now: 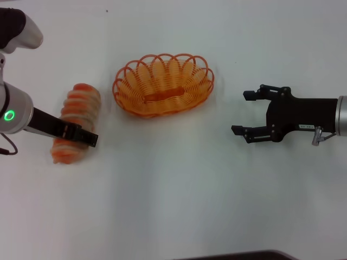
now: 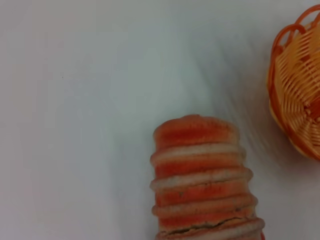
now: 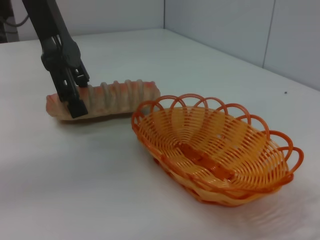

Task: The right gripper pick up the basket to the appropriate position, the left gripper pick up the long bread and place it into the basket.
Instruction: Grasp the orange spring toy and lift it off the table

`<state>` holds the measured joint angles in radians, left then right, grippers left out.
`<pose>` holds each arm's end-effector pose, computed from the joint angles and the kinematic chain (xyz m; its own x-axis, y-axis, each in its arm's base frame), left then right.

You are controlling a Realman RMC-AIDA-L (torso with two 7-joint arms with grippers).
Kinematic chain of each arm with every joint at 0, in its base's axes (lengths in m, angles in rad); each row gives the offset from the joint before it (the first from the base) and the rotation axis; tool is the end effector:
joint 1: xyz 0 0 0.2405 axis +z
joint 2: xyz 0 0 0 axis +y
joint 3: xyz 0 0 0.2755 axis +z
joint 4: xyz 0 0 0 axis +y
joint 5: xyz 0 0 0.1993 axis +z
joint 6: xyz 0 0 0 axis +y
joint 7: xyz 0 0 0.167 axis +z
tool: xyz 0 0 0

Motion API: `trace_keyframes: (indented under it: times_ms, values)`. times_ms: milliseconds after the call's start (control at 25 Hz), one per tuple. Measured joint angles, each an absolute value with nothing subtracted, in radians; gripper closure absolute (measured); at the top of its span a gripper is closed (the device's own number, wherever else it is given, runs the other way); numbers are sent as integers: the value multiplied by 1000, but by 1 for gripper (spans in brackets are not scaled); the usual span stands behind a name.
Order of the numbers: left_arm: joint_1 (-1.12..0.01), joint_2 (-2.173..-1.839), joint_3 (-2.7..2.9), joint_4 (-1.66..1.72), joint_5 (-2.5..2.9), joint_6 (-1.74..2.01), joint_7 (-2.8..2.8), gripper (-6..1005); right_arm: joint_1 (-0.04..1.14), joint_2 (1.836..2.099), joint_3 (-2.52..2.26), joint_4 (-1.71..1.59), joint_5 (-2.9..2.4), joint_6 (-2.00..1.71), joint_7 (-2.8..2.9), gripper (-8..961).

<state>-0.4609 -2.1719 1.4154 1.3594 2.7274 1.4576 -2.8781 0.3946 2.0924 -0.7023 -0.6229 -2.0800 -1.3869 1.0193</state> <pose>-0.2435 0.3326 -0.0564 0.4640 0.8852 -0.0340 0.7472 -0.4117 -0.5217 0.3297 0.3042 -0.0476 0.9277 -0.2120 -0.3074 -0.3195 -0.8768 -0.3593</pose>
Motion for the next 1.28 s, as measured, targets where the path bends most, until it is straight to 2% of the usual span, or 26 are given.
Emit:
trace_keyframes:
  times_ms: [280,720,1280]
  values:
    - [-461,-2169,1419,1356,2738,1457,-2874,155,394,2092,-700,-624,-2080,-1401,1019,23]
    - [-460,-2169,1414,1366,2738,1466,-2873,322,394,2092,-698,-626,-2080,-1410,1019,23]
    - [-460,-2169,1414,1375,2738,1474,-2873,474,393,2092,-703,-626,-2080,-1411,1020,22]
